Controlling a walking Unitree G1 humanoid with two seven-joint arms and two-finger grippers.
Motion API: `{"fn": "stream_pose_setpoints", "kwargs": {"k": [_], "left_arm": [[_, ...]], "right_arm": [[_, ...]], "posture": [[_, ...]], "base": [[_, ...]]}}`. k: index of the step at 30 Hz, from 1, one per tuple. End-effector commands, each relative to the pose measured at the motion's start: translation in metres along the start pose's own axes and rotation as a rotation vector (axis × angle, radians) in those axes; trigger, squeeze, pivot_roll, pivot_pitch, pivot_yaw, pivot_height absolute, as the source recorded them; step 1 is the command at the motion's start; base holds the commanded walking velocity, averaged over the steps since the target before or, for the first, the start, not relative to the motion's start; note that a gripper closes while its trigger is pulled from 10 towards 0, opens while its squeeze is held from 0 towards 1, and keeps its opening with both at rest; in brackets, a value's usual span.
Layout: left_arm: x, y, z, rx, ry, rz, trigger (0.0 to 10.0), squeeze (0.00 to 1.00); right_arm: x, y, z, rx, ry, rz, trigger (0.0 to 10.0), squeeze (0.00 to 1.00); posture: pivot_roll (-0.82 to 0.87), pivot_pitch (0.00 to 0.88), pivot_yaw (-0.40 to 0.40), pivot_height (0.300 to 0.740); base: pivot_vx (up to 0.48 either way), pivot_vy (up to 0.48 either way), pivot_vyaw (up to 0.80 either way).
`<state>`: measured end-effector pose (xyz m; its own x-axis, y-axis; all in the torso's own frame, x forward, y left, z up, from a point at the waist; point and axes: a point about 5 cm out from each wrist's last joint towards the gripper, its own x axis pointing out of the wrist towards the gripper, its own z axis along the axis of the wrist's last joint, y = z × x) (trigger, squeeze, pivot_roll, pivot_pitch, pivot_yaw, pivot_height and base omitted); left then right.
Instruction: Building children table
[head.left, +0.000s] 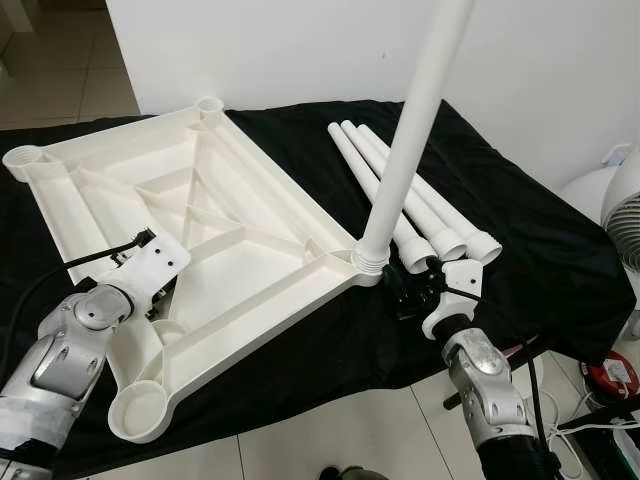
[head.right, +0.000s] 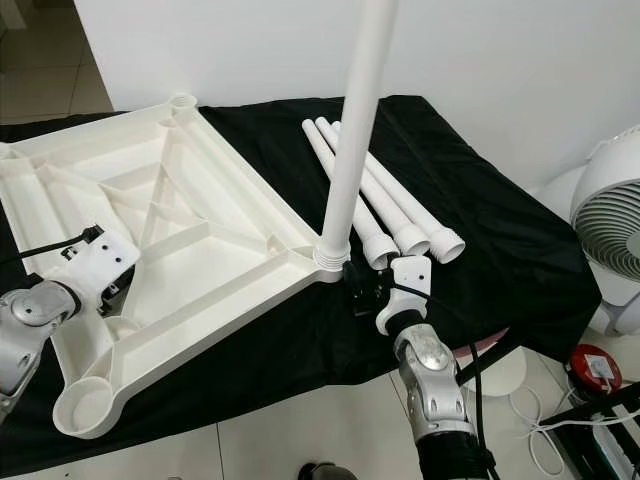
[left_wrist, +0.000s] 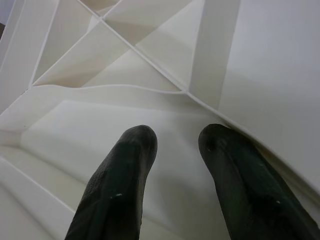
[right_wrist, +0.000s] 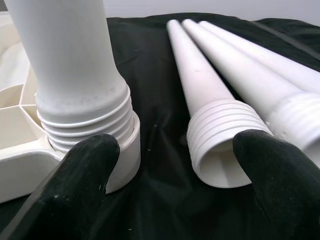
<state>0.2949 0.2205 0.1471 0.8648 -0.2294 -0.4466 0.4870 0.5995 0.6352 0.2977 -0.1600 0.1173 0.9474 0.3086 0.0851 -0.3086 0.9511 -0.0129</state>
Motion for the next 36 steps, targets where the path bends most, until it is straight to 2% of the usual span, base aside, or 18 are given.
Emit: {"fn": "stream_pose_setpoints", "kwargs": {"k": [1,6,7,8,11,21,33,35,36], "left_arm": [[0.0,-0.046,-0.002,0.002,-0.008,-0.421,10.0,0.0],[-0.005,-0.052,-0.004,0.02,0.004,-0.463,10.0,0.0],[-0.005,-0.052,-0.004,0.02,0.004,-0.463,10.0,0.0],[-0.008,-0.054,-0.003,0.023,0.003,-0.479,10.0,0.0],[-0.009,-0.055,-0.002,0.024,-0.002,-0.486,10.0,0.0],[-0.017,-0.064,0.001,0.021,-0.008,-0.538,10.0,0.0],[-0.022,-0.066,0.009,0.007,-0.03,-0.556,10.0,0.0],[-0.023,-0.068,0.012,0.006,-0.04,-0.568,10.0,0.0],[-0.026,-0.072,0.018,-0.002,-0.065,-0.593,10.0,0.0]], "right_arm": [[0.014,0.022,0.015,0.009,-0.063,0.135,10.0,0.0],[0.013,0.03,0.017,0.003,-0.046,0.283,10.0,0.0],[0.013,0.03,0.017,0.003,-0.046,0.283,10.0,0.0],[0.012,0.032,0.017,0.0,-0.031,0.359,10.0,0.0],[0.012,0.031,0.017,-0.015,-0.024,0.383,10.0,0.0],[0.017,0.023,0.028,-0.016,-0.04,0.424,10.0,0.0],[0.038,0.022,0.036,-0.041,-0.071,0.392,10.0,0.0],[0.044,0.023,0.035,-0.046,-0.065,0.393,10.0,0.0],[0.052,0.024,0.034,-0.057,-0.053,0.396,10.0,0.0]], "posture": [[0.09,0.074,-0.063,0.74],[0.09,0.074,-0.068,0.74],[0.09,0.074,-0.068,0.74],[0.09,0.074,-0.069,0.74],[0.09,0.074,-0.07,0.74],[0.09,0.076,-0.074,0.74],[0.09,0.076,-0.071,0.74],[0.09,0.078,-0.065,0.74],[0.09,0.077,-0.064,0.74]], "base": [[0.0,0.0,0.0],[0.0,0.0,0.0],[0.0,0.0,0.0],[0.0,0.0,0.0],[0.0,0.0,0.0],[0.0,0.0,0.0],[0.0,0.0,0.0],[0.0,0.0,0.0],[0.0,0.0,0.0]]}}
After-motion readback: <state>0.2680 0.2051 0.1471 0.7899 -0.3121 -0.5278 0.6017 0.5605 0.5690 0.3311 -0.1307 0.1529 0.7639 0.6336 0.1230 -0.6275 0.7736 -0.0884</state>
